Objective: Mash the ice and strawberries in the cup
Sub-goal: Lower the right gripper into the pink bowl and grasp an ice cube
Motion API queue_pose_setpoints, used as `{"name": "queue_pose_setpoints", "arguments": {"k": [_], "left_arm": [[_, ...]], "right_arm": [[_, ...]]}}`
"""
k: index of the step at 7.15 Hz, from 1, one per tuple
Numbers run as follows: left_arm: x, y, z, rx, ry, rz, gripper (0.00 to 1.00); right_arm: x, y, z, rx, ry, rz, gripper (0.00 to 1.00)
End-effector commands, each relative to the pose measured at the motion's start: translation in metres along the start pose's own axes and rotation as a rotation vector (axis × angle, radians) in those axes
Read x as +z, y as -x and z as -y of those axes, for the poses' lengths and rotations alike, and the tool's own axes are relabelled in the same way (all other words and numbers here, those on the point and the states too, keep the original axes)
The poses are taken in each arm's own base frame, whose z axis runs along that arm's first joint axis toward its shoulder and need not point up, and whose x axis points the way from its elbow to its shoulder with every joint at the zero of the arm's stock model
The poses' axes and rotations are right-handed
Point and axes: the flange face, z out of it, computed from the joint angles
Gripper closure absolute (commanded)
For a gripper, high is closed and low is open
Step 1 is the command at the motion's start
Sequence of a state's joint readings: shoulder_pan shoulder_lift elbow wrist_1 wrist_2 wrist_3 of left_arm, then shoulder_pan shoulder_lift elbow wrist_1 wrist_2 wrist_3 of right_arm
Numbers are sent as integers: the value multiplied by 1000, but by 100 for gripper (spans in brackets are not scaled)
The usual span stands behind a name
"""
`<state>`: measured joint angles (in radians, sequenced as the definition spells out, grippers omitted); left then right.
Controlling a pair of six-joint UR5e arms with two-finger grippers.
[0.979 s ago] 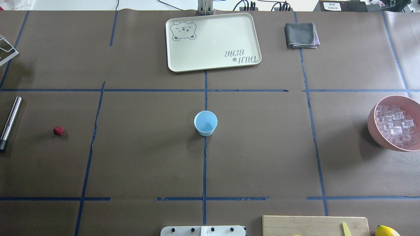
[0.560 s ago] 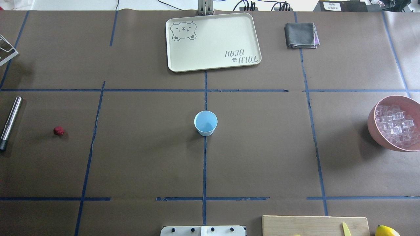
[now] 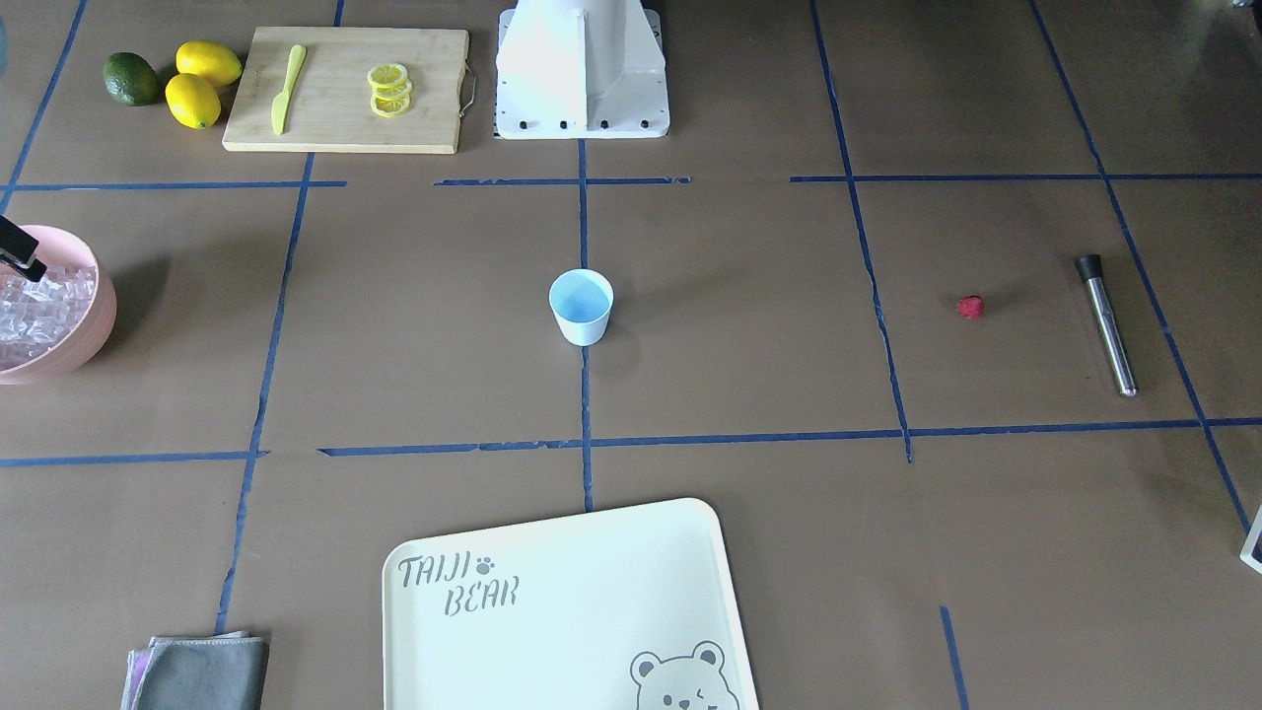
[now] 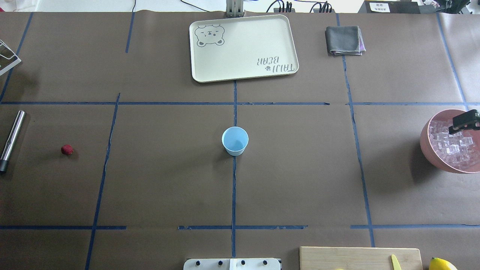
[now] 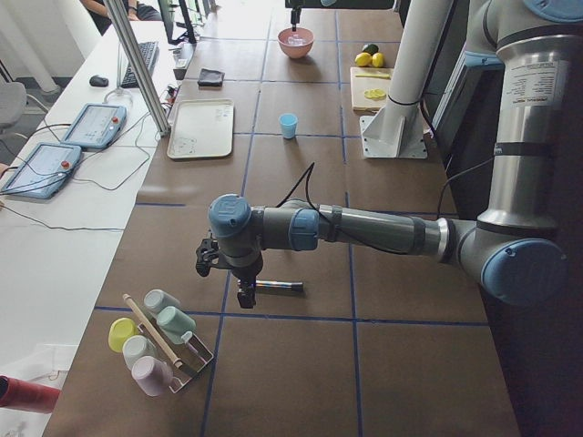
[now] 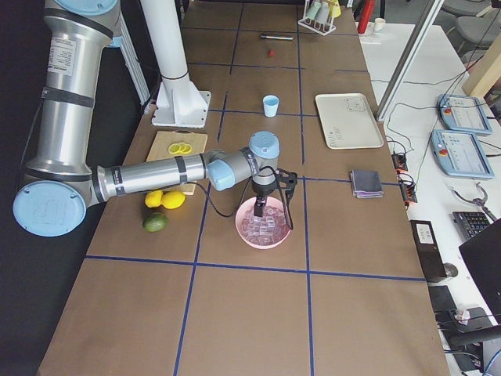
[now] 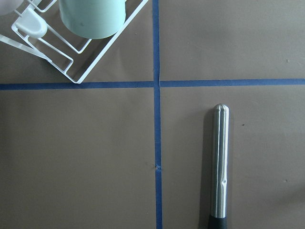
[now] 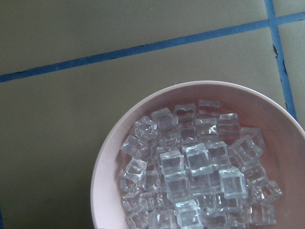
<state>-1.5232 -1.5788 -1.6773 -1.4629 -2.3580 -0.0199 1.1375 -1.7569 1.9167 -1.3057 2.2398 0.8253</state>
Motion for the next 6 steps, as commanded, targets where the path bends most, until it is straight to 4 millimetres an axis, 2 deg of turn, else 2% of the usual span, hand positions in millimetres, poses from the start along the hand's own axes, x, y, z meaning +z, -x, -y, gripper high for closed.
{"name": "queue_pose_setpoints", "arguments": {"k": [1, 3, 5, 6], "left_arm": [[0, 0, 0, 2, -2, 0, 0], [0, 0, 0, 2, -2, 0, 0], [-1, -1, 0, 4, -4, 0, 0], [-1, -1, 0, 4, -4, 0, 0]], "right_arm": [[8, 5, -5, 109, 6, -13, 6], [20, 0, -9, 159, 29, -30, 14], [35, -13, -8, 171, 46, -55, 17], [37, -13, -9, 167, 50, -57, 17]]}}
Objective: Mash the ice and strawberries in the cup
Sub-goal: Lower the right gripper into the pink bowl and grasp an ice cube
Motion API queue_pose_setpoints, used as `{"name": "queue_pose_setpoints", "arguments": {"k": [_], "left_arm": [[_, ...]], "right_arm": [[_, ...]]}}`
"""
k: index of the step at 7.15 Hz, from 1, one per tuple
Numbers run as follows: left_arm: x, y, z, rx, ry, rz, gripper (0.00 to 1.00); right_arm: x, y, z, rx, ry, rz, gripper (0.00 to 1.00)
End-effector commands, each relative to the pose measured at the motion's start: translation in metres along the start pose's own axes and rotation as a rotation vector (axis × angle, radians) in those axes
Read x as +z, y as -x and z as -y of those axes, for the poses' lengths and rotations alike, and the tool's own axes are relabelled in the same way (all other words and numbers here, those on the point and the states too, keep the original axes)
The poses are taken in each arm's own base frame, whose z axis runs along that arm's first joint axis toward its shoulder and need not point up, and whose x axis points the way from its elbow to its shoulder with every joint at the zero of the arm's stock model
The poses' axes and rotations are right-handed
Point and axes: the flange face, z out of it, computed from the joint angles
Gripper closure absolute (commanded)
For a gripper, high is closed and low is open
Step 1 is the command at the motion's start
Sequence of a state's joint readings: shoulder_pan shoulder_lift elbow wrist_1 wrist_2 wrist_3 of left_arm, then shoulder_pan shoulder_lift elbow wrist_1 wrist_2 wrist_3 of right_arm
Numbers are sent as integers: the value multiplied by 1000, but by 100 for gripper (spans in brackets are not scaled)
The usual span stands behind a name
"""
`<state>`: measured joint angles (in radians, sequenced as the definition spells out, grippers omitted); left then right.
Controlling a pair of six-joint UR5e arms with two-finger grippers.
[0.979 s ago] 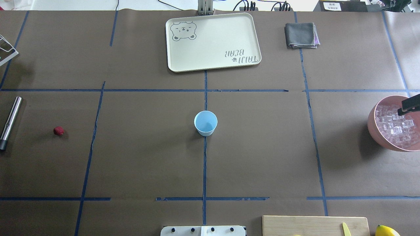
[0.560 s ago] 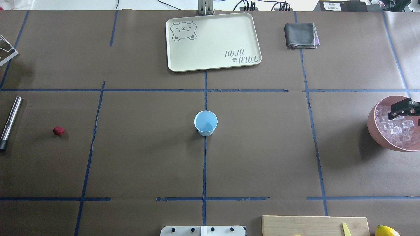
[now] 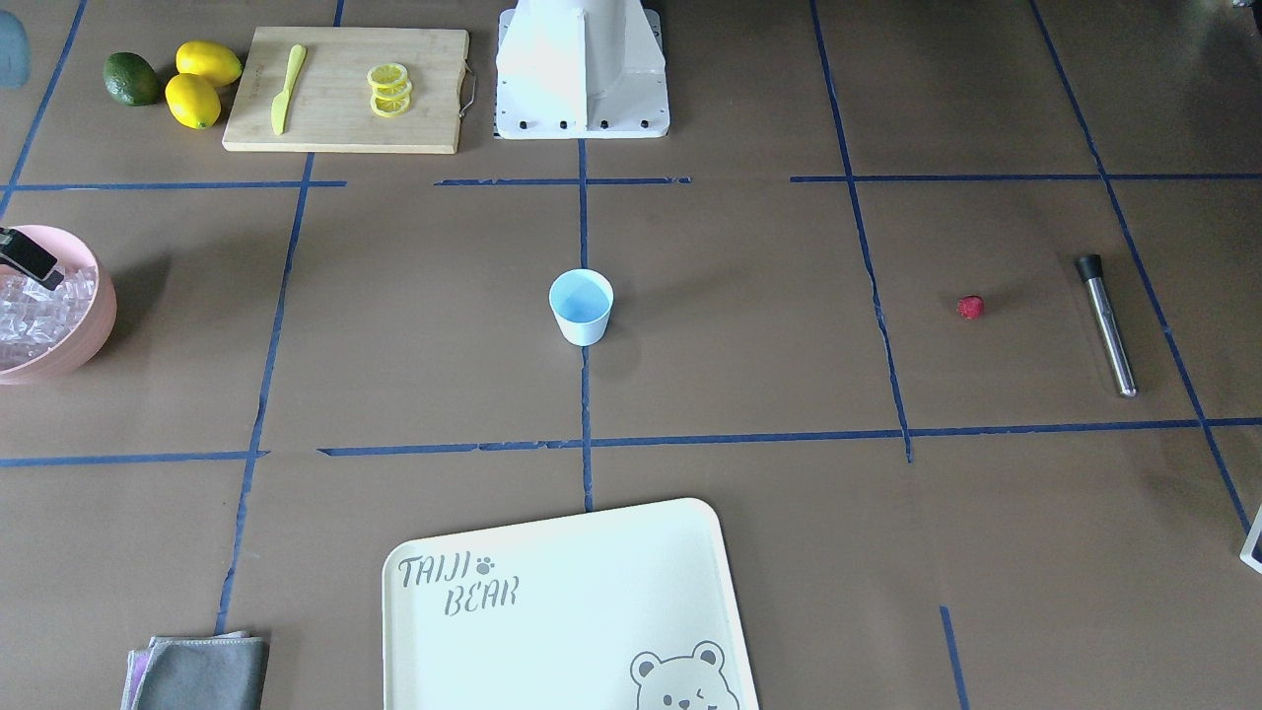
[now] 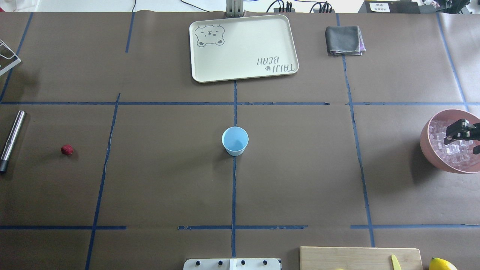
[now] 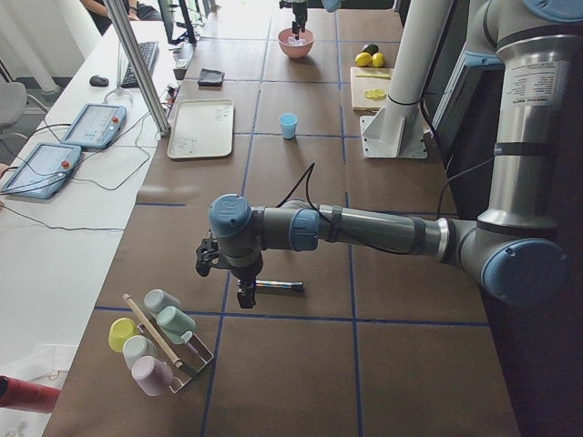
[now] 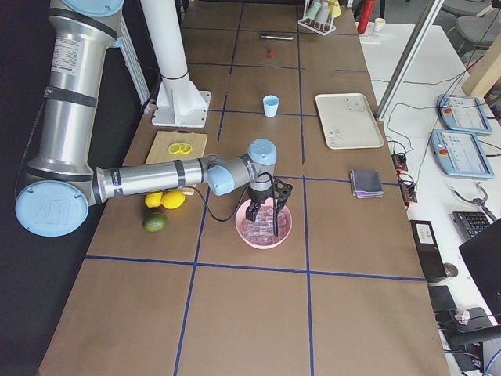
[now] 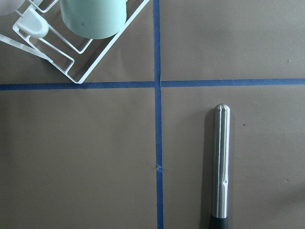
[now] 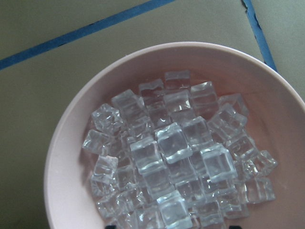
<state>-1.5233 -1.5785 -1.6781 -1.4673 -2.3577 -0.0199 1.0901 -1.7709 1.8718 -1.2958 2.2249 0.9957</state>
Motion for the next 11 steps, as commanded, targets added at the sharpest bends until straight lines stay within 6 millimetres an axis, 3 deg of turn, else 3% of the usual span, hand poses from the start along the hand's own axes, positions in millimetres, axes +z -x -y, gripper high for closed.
{"name": "queue_pose_setpoints", "arguments": {"k": [1, 7, 8, 11], "left_arm": [[0, 0, 0, 0, 0, 0, 0], [0, 0, 0, 1, 0, 0, 0], [0, 0, 0, 0, 0, 0, 0], [0, 0, 0, -1, 1, 0, 0]], "right_arm": [[10, 2, -3, -9, 16, -11, 17], [24, 0, 2, -12, 8, -44, 21], [24, 0, 2, -8, 10, -46, 26], [25, 1, 2, -6, 10, -45, 54]]}}
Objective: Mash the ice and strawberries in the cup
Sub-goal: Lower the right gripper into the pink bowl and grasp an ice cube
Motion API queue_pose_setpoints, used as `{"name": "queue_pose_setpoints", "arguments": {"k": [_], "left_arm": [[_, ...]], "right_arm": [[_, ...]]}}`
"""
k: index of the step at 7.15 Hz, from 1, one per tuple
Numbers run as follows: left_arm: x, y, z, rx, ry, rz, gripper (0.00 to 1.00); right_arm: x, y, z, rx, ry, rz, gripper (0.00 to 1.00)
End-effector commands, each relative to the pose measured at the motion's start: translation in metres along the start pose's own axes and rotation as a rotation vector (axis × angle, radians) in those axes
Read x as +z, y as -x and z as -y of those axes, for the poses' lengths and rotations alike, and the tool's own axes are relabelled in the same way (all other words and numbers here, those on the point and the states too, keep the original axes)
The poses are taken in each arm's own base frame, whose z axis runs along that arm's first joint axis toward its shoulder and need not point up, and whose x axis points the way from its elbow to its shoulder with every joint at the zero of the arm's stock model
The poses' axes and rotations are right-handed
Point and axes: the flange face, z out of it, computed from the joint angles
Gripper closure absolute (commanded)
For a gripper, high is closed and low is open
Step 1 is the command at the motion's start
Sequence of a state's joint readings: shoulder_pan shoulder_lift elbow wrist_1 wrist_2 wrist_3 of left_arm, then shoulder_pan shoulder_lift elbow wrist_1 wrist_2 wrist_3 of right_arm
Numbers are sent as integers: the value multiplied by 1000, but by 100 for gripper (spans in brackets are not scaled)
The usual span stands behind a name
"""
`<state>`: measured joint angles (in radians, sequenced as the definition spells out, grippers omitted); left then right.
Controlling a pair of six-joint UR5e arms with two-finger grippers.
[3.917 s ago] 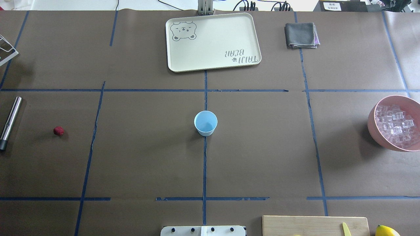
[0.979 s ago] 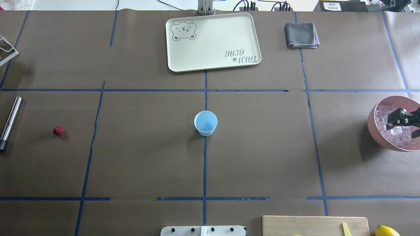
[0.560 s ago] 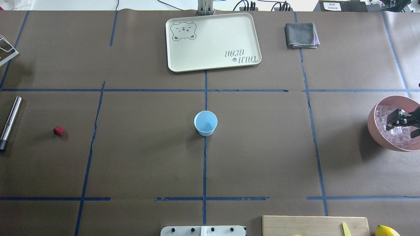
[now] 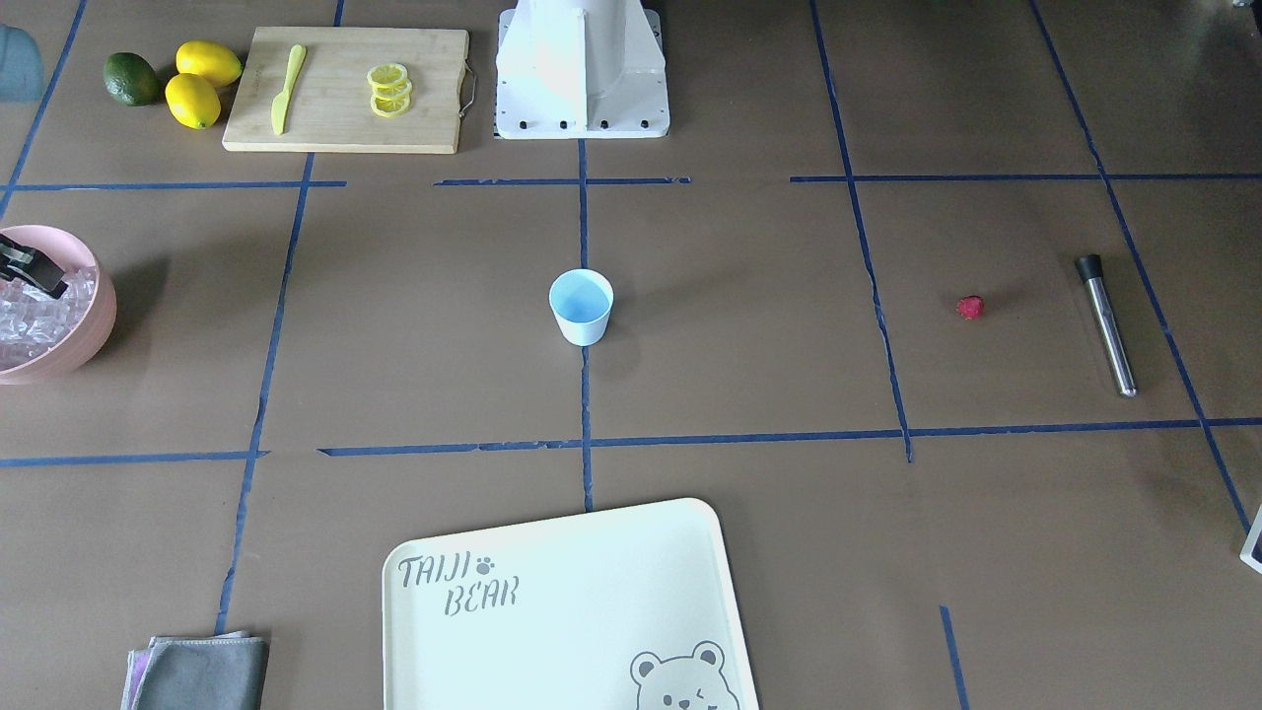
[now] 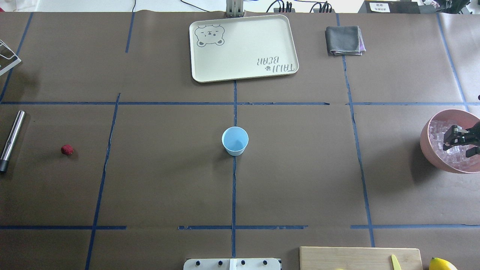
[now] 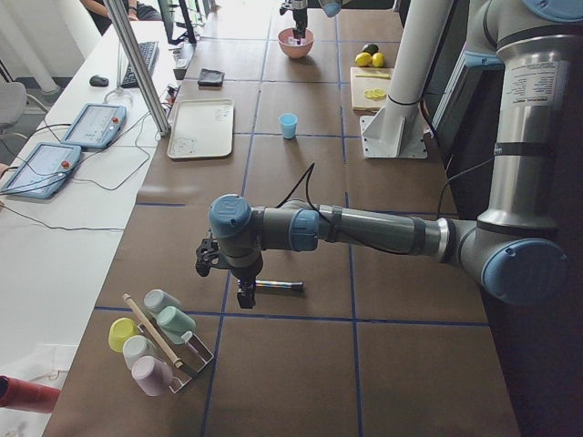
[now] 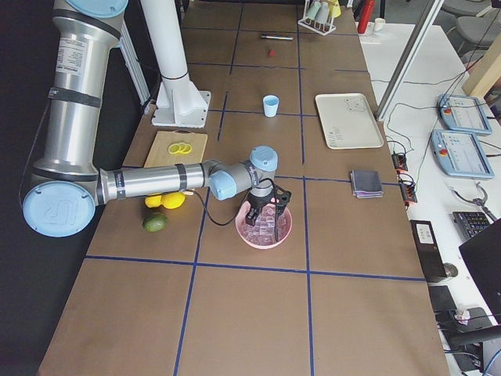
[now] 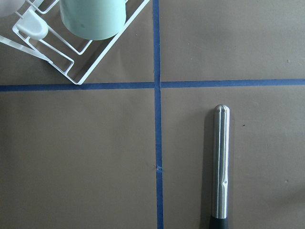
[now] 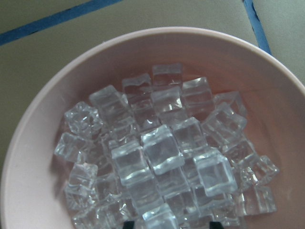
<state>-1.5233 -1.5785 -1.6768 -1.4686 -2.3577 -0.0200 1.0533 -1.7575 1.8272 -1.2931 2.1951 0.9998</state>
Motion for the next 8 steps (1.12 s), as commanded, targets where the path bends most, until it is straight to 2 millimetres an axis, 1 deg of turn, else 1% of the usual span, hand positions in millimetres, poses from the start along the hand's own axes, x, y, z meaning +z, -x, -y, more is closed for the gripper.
{"name": "queue_pose_setpoints", "arguments": {"k": [1, 2, 3, 4, 5, 6, 7, 8], "left_arm": [[1, 1, 0, -2, 2, 0, 0], [2, 2, -1, -4, 4, 0, 0], [3, 3, 0, -6, 6, 0, 0], [3, 3, 0, -7, 7, 0, 0], [2, 2, 0, -5, 5, 0, 0], [1, 1, -1, -3, 3, 0, 0], [1, 1, -1, 0, 1, 0, 0], [0, 0, -1, 1, -1, -2, 0]], "right_arm": [[0, 1, 0, 2, 0, 0, 70], [-1, 3, 1, 0, 0, 3, 92], [-9, 15, 1, -11, -5, 27, 100], [-28, 29, -6, -39, -17, 65, 100], [-64, 52, -22, -77, -46, 126, 100], [-96, 80, -34, -83, -63, 197, 100], [-117, 108, -42, -83, -49, 262, 100], [-138, 160, -51, -58, -1, 344, 99]]}}
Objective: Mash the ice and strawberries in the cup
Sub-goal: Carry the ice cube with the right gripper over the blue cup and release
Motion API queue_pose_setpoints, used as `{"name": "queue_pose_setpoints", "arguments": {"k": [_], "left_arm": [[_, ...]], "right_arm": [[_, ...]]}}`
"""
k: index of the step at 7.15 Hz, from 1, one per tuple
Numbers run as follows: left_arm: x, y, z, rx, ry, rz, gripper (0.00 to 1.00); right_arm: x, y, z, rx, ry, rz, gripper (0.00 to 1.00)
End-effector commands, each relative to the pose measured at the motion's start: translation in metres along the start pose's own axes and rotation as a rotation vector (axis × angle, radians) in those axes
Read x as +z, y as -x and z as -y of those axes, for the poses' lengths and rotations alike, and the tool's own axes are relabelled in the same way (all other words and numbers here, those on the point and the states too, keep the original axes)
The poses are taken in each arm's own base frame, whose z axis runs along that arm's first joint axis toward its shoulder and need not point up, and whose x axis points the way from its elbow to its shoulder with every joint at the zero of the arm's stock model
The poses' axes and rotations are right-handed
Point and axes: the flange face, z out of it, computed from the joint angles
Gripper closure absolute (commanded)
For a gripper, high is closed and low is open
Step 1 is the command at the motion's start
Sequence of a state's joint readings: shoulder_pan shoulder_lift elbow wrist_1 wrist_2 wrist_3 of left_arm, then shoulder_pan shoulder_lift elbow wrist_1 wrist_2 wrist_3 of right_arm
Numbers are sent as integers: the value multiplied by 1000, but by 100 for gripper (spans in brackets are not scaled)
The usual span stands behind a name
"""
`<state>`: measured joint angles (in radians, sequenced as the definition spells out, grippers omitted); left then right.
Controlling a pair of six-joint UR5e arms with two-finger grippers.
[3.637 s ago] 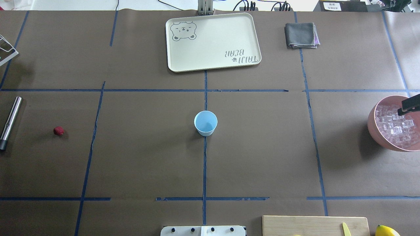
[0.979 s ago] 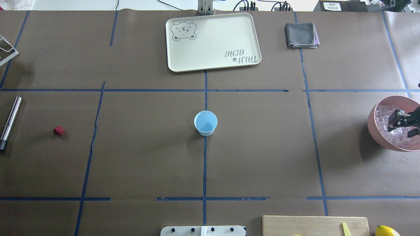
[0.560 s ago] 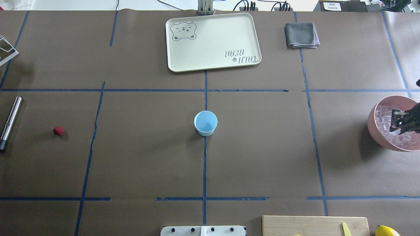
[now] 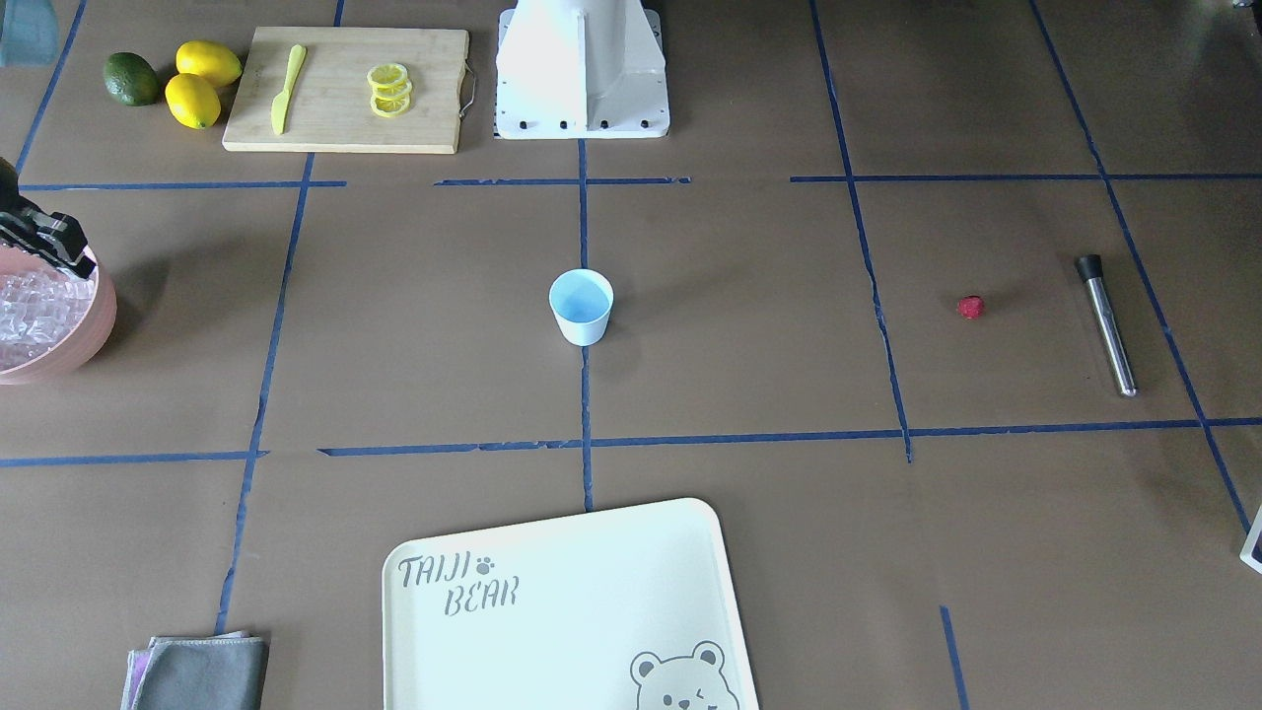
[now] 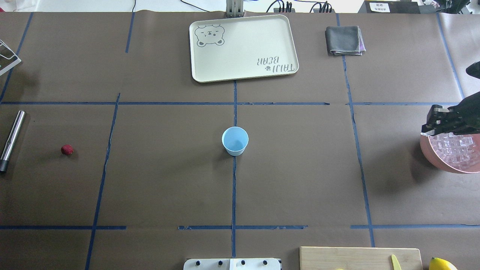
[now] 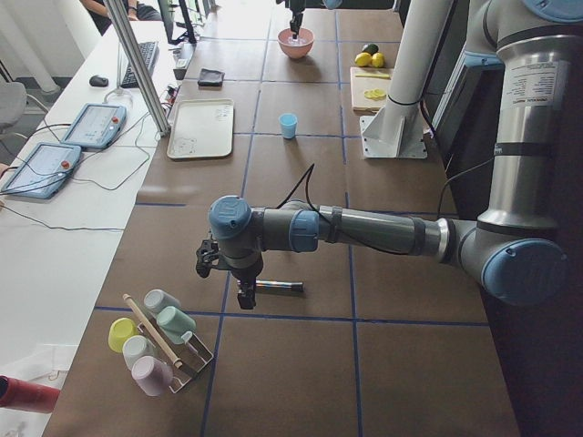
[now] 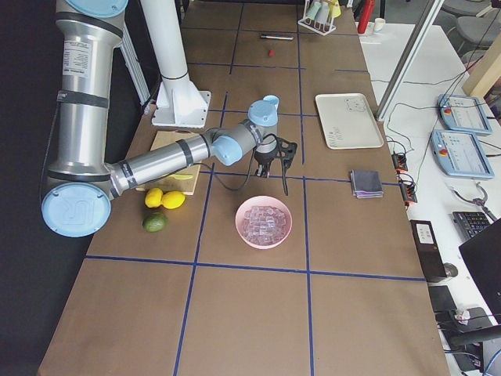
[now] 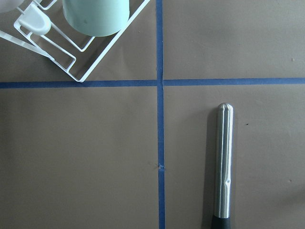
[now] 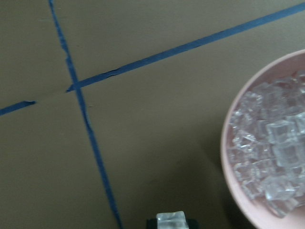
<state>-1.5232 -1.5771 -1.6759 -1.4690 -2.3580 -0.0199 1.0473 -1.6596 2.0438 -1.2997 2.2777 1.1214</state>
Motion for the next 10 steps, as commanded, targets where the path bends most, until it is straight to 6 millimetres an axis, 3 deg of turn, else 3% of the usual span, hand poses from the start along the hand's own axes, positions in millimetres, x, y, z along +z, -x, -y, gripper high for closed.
{"name": "queue_pose_setpoints", "arguments": {"k": [1, 3, 4, 5, 6, 8, 10], "left_arm": [[-5, -4, 0, 8, -10, -1, 0], [-13, -13, -1, 26, -28, -2, 0], [-15, -14, -2, 29, -31, -2, 0], [-16, -15, -2, 30, -32, -3, 0], [-14, -13, -3, 26, -28, -2, 0], [-14, -13, -4, 27, -29, -5, 0], [-14, -13, -4, 27, -29, -5, 0]], "right_arm": [[-9, 127, -27, 70, 71, 148, 99], [9, 240, -84, 144, 109, 218, 99], [40, 299, -113, 198, 87, 230, 99], [65, 345, -129, 226, 56, 238, 99], [85, 378, -133, 240, 43, 231, 99], [125, 409, -138, 242, -15, 194, 98], [136, 411, -142, 240, -12, 176, 96]]}}
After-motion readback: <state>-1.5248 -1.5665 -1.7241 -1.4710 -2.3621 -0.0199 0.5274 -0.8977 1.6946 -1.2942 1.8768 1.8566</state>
